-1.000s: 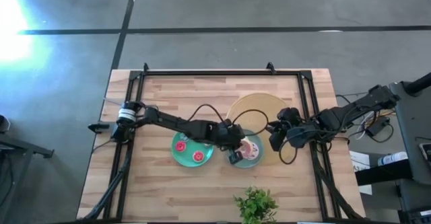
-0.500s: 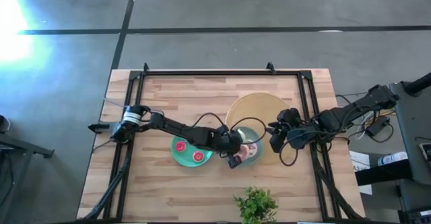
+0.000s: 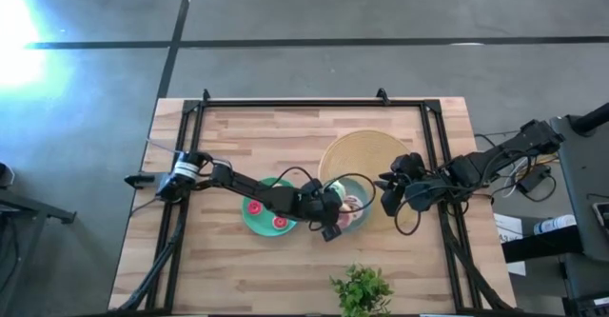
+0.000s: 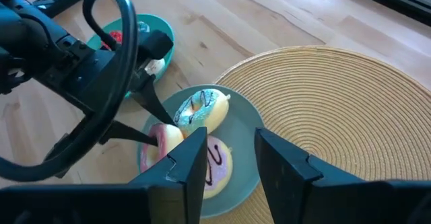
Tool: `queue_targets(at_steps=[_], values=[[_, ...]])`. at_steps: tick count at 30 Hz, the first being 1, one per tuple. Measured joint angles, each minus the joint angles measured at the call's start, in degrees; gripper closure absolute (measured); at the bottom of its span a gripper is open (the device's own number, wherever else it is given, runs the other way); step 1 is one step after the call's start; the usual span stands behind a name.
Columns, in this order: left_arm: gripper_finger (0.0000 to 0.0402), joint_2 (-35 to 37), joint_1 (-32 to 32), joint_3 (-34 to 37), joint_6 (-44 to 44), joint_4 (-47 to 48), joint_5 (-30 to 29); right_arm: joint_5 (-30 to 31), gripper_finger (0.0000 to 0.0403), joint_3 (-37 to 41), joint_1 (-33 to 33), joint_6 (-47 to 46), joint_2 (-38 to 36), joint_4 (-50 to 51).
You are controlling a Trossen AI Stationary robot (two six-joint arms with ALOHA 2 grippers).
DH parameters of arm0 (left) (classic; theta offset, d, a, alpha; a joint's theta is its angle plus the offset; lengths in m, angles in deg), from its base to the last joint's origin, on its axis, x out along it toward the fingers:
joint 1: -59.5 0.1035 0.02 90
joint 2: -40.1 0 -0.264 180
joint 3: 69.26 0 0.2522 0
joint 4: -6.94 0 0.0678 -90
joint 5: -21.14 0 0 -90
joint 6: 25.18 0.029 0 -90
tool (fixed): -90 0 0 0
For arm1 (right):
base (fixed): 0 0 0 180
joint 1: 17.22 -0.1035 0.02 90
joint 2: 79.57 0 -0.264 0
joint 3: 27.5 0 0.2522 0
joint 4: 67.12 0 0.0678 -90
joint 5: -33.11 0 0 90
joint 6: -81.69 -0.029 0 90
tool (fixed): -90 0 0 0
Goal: Pick & Place donuts
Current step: Put the big pink donut on the light blue plate
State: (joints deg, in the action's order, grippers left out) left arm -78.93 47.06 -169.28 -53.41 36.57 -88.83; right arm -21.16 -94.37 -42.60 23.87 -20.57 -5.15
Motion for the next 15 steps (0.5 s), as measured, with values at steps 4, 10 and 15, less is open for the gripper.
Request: queue_targets(at_steps=[4,10,15], values=[[0.0275,0.93,-0.12,0.09,-0.11,0.73,-0.05,0.00,0.0286,0.00,0.00,0.47,0.00,-0.01],[0.0271,2.56,-0.09,0.11,0.90,3.04,-1.93,-0.02,0.0292,0.02,0.00,1.07,0.00,-0.01],[0.0271,2.75,-0.14,0.26,1.15,3.83,-6.61,-0.01,0.0289,0.02,0.00,1.47,0.00,-0.03]])
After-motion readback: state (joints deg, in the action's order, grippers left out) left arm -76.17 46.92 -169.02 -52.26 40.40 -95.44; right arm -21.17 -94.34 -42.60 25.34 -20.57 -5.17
